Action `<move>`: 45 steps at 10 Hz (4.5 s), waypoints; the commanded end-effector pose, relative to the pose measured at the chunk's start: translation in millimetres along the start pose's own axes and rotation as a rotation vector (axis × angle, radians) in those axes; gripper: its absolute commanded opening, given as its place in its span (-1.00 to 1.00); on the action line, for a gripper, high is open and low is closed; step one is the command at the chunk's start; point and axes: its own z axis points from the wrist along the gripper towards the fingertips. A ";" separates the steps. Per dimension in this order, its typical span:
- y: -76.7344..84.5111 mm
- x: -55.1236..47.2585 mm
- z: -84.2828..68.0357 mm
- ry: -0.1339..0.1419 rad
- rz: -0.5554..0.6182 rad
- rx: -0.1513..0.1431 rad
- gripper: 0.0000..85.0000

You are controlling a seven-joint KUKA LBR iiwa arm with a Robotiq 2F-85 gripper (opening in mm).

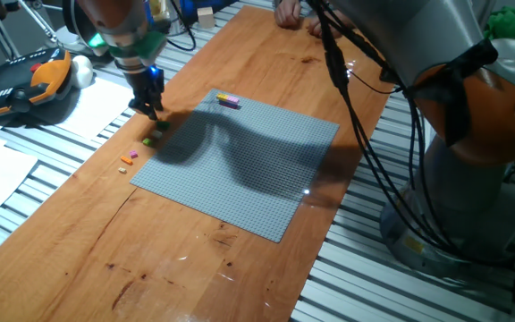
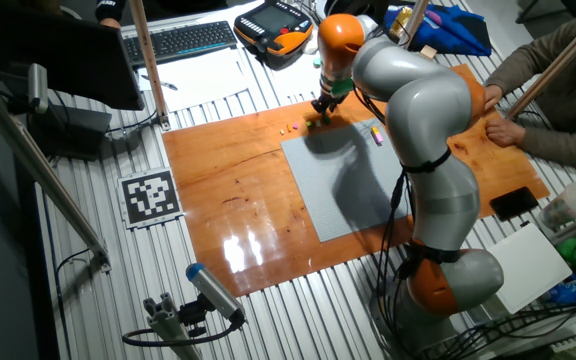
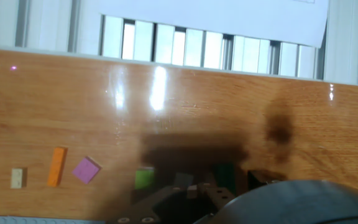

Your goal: Stack small Lego blocks one on top of the other

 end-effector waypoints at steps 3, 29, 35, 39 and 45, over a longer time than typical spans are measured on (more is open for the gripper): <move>2.1 2.2 5.7 -0.003 -0.005 0.000 -0.20; -16.9 35.0 -39.7 0.040 -0.013 -0.052 -1.00; -13.5 10.6 -17.6 -0.002 0.020 -0.048 -0.20; -7.4 4.1 0.7 -0.009 0.006 -0.051 -0.20; -3.6 4.9 15.5 -0.010 -0.061 -0.015 -0.20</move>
